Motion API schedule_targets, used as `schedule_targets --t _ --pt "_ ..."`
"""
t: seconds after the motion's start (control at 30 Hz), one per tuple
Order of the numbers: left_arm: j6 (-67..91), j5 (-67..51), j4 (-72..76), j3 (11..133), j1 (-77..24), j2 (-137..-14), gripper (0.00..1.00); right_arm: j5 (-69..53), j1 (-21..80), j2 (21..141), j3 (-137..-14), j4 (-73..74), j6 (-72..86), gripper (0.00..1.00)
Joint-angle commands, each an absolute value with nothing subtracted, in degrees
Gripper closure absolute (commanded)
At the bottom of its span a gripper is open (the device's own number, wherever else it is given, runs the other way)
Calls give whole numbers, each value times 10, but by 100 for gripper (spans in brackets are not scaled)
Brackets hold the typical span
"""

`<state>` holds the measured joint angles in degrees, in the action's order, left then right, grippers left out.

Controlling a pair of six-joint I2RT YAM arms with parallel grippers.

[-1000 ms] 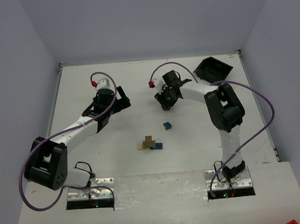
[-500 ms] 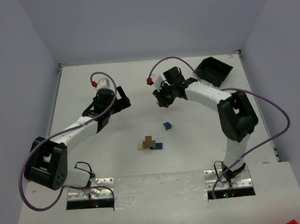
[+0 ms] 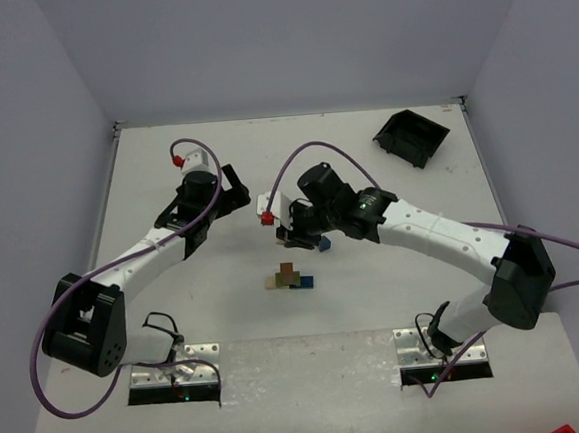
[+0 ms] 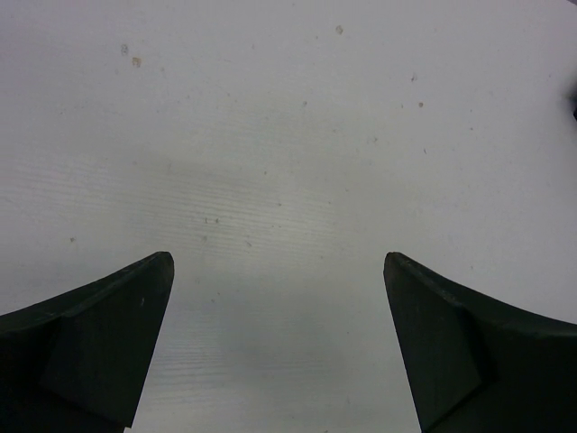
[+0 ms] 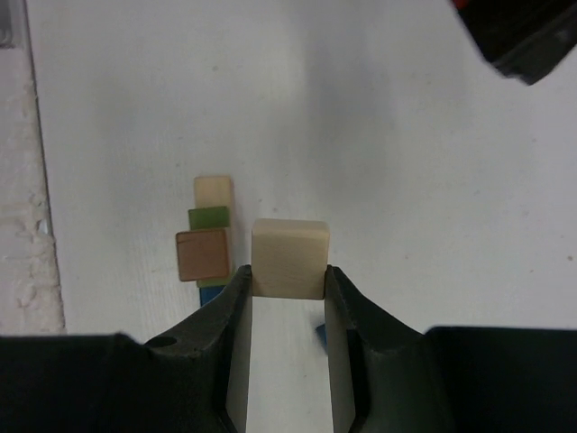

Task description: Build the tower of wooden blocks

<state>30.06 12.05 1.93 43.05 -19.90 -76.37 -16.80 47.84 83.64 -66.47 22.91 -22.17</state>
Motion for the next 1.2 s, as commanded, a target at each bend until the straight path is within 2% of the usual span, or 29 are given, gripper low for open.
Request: schedule_targets --t 0.0,0.57,1.17 --pt "298 140 38 429 -195 -744 0 -164 515 811 -635 247 -227 77" --pt "295 132 43 428 -195 -744 0 -163 545 861 -664 283 -211 70" --pt "295 127 50 426 -195 -744 0 -173 545 900 -686 307 -220 68"
